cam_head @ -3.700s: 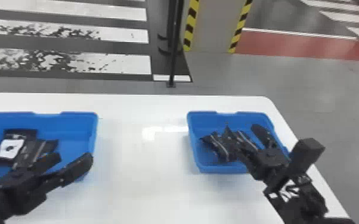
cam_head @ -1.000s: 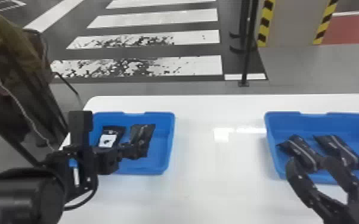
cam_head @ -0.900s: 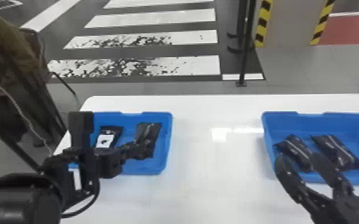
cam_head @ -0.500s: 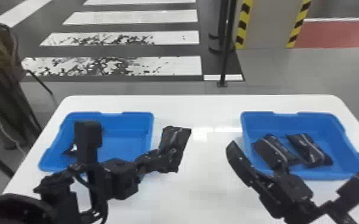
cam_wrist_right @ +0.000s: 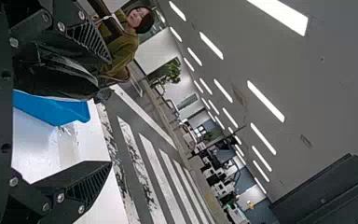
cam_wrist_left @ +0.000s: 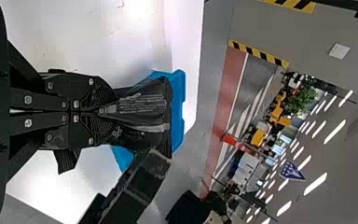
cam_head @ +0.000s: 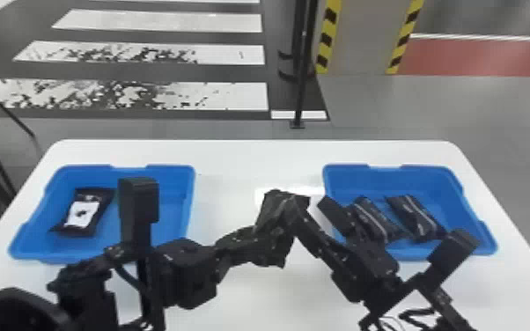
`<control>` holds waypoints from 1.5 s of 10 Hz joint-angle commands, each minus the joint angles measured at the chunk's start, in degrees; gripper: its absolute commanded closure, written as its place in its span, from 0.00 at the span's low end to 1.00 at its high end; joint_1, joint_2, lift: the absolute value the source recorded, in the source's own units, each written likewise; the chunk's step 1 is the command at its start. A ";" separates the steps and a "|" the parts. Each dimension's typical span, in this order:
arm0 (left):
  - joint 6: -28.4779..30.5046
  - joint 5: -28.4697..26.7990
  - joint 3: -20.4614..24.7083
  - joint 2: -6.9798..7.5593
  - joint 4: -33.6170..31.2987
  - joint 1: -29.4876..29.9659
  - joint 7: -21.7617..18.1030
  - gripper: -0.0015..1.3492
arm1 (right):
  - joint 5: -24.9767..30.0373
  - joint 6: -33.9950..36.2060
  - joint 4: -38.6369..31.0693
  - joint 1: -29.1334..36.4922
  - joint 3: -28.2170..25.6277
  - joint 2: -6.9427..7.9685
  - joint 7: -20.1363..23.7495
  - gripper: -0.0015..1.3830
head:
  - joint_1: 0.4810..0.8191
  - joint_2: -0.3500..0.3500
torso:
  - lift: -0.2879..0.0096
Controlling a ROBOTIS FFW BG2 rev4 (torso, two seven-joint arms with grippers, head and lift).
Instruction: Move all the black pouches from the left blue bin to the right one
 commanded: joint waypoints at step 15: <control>-5.63 5.73 4.98 -2.04 -1.97 7.74 -0.53 0.15 | -2.64 4.97 9.01 -11.60 -14.38 -1.59 0.45 0.93 | 0.63 0.25 | 0.50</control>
